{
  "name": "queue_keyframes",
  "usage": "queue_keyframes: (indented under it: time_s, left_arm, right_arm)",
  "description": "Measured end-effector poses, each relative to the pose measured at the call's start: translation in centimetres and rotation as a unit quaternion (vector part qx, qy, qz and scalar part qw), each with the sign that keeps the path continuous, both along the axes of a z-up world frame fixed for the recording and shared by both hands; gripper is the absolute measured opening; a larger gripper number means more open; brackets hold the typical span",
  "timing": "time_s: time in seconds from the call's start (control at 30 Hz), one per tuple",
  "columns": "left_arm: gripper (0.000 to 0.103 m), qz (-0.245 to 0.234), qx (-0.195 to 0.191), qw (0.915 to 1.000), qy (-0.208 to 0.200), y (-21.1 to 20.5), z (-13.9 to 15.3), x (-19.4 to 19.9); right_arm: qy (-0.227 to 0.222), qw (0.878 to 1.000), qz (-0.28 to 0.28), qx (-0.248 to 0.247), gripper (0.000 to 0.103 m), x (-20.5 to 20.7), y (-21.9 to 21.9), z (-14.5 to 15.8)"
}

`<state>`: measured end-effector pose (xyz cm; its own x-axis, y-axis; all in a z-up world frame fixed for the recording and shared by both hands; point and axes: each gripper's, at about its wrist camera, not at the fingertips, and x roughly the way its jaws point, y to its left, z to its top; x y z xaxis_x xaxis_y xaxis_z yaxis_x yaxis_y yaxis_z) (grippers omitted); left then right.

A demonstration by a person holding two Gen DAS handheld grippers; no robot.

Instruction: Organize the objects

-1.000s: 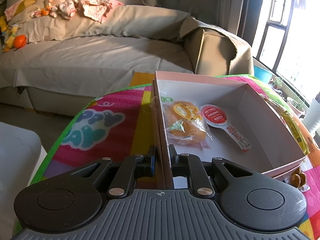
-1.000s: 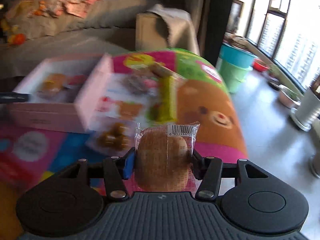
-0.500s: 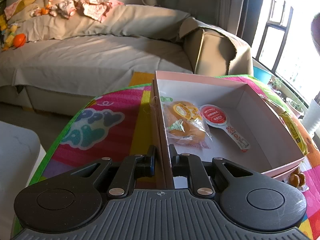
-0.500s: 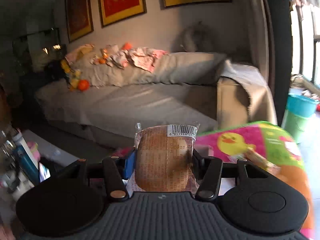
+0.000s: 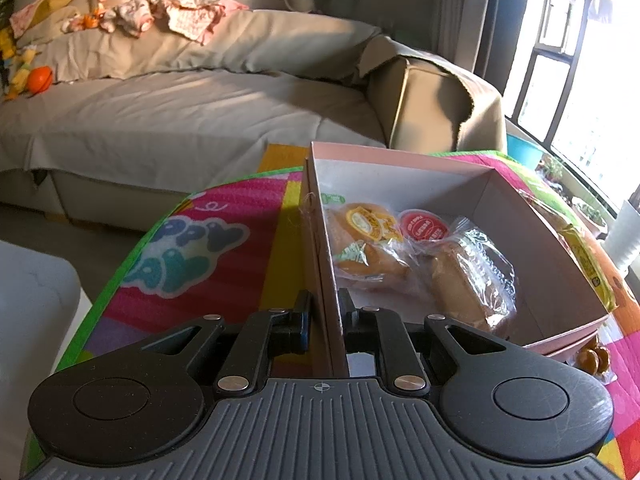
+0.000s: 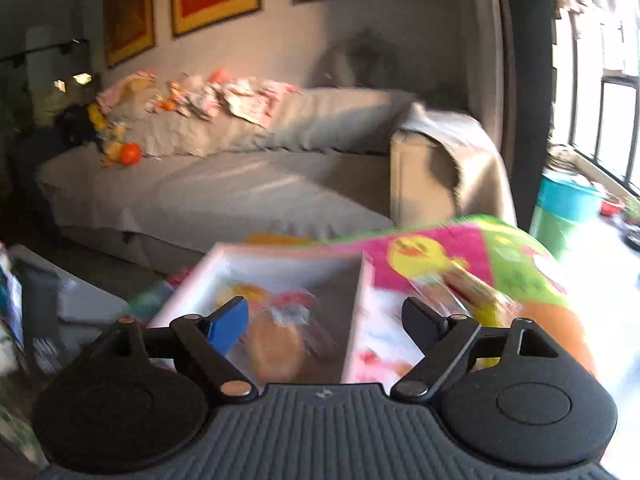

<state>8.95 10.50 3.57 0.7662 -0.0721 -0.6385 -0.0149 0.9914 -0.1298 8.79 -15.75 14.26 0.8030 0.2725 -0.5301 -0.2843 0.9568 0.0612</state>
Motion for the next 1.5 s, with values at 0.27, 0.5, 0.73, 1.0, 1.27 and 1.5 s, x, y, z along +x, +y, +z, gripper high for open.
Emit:
queue_keyframes:
  time_s: [0.27,0.5,0.73,1.0,1.27,1.5]
  left_arm:
    - [0.015,0.002,0.002,1.0,0.001,0.0,0.0,0.0]
    - [0.015,0.004,0.002,1.0,0.001,-0.1,0.0,0.0]
    - [0.015,0.006,0.008,0.9999,-0.002,-0.2,0.0,-0.1]
    - [0.015,0.002,0.01,0.9999,-0.003,-0.6,0.0,0.1]
    - [0.015,0.002,0.01,0.9999,-0.002,-0.7,0.0,0.1]
    - [0.015,0.001,0.01,0.9999,-0.002,-0.7,0.0,0.2]
  right_arm:
    - [0.057,0.996,-0.052,-0.036,0.092,-1.7,-3.3,-5.1]
    - [0.091,0.993,-0.064,-0.035,0.095,-1.3,-3.8,-7.5]
    - [0.099,0.992,-0.056,-0.062,0.096,-1.0,-2.5,-9.2]
    - [0.11,0.99,-0.068,-0.056,0.096,-0.6,-2.5,-10.1]
    - [0.103,0.989,-0.077,-0.072,0.095,-0.6,-2.2,-10.3]
    - [0.074,0.981,-0.125,-0.131,0.095,-0.5,-2.8,-10.1]
